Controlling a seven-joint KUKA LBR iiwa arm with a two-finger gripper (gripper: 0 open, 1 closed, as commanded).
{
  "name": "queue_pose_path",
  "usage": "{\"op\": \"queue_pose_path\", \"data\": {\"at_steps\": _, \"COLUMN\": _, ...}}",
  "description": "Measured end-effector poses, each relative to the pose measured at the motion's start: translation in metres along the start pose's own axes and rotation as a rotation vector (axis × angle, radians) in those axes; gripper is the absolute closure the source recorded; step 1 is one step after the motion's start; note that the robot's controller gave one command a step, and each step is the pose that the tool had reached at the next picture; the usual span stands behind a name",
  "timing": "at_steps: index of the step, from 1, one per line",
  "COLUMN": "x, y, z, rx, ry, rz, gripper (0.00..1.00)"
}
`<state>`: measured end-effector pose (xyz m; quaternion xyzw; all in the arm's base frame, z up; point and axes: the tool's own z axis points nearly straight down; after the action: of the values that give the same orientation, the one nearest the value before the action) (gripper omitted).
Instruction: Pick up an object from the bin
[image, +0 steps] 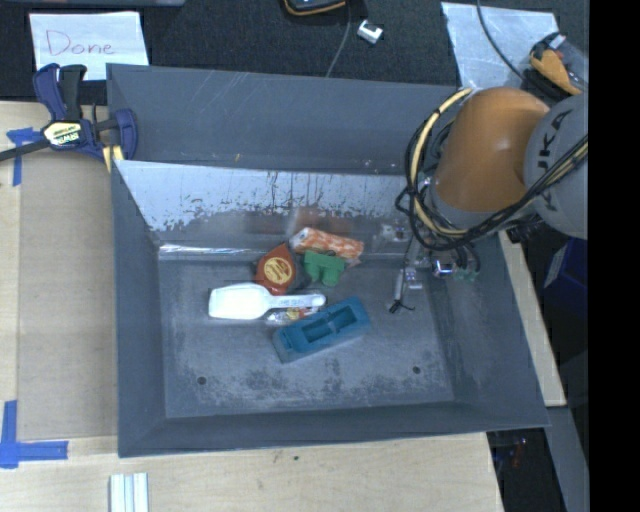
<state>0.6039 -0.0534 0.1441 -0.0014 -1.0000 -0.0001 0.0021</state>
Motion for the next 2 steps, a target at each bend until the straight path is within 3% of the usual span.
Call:
{"op": "queue_pose_path", "data": {"at_steps": 1, "x": -0.002, "y": 0.0, "z": -0.005, "rx": 0.001, "ry": -0.008, "rz": -0.002, "gripper": 0.0}}
{"op": "queue_pose_path", "data": {"at_steps": 2, "x": 0.021, "y": 0.059, "z": 0.051, "rx": 0.0, "ry": -0.007, "rz": -0.134, "gripper": 0.0}}
